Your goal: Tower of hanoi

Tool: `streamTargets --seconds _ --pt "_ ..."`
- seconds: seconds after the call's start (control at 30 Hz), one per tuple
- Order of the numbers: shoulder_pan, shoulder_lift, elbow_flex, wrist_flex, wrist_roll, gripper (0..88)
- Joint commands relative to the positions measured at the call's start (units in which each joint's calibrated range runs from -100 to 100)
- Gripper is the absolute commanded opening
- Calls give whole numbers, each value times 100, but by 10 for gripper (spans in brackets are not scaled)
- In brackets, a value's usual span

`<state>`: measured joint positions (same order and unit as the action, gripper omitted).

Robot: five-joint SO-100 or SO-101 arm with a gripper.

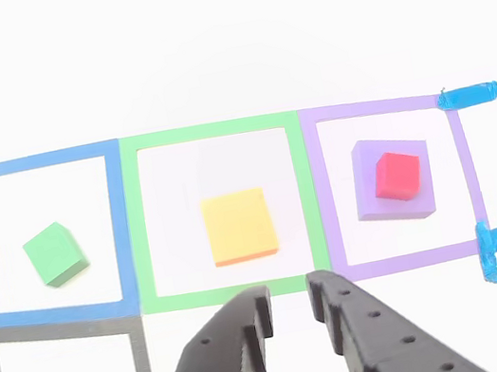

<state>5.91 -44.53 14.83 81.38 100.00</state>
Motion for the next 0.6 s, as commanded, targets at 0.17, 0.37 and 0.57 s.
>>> streamTargets --seconds 0.17,0.37,0.57 --pt "-1396 113 -2565 1846 0 2" --pt "-1924 -24 -2428 1846 0 3" --pt "-2566 -468 -1592 1846 0 7"
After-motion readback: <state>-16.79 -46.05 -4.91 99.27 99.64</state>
